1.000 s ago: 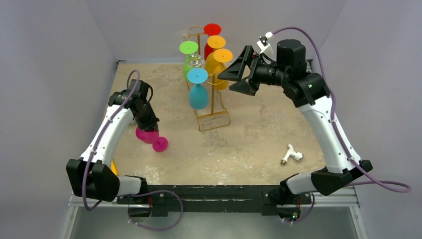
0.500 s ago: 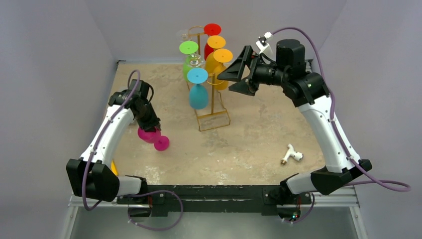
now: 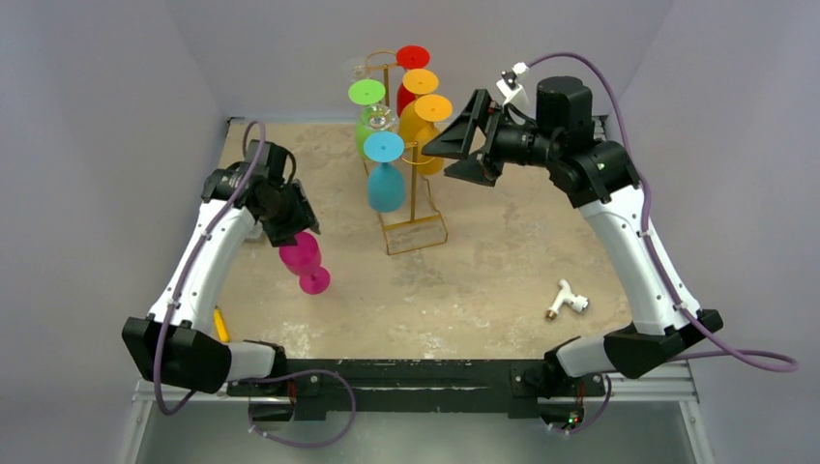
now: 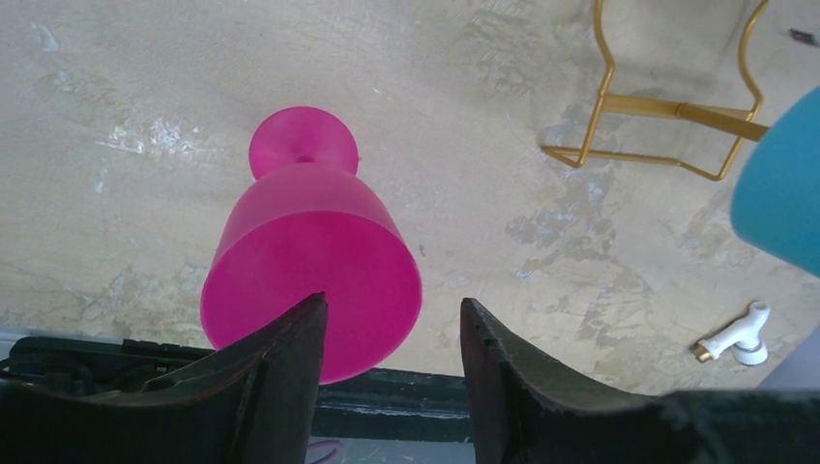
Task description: Take the wine glass off the wine glass rack
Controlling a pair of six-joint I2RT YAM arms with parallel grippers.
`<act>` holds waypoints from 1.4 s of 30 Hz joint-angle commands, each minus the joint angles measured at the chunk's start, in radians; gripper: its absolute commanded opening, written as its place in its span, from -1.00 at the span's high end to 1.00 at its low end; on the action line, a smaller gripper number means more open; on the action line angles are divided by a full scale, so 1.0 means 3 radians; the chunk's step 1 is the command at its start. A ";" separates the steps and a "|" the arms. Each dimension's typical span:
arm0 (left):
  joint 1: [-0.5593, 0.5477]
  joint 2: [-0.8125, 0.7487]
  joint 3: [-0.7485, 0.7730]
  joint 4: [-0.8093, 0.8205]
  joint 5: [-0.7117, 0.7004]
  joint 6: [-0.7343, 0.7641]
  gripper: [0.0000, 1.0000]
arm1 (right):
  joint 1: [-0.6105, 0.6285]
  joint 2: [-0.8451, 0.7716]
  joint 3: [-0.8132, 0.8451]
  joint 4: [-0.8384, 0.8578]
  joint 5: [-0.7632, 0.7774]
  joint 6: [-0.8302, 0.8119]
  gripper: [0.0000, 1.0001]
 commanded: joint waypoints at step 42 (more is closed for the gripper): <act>-0.0017 -0.1088 0.1371 0.0553 0.0627 0.0029 -1.00 | -0.0001 -0.0273 -0.0213 0.0249 0.0047 0.0029 -0.96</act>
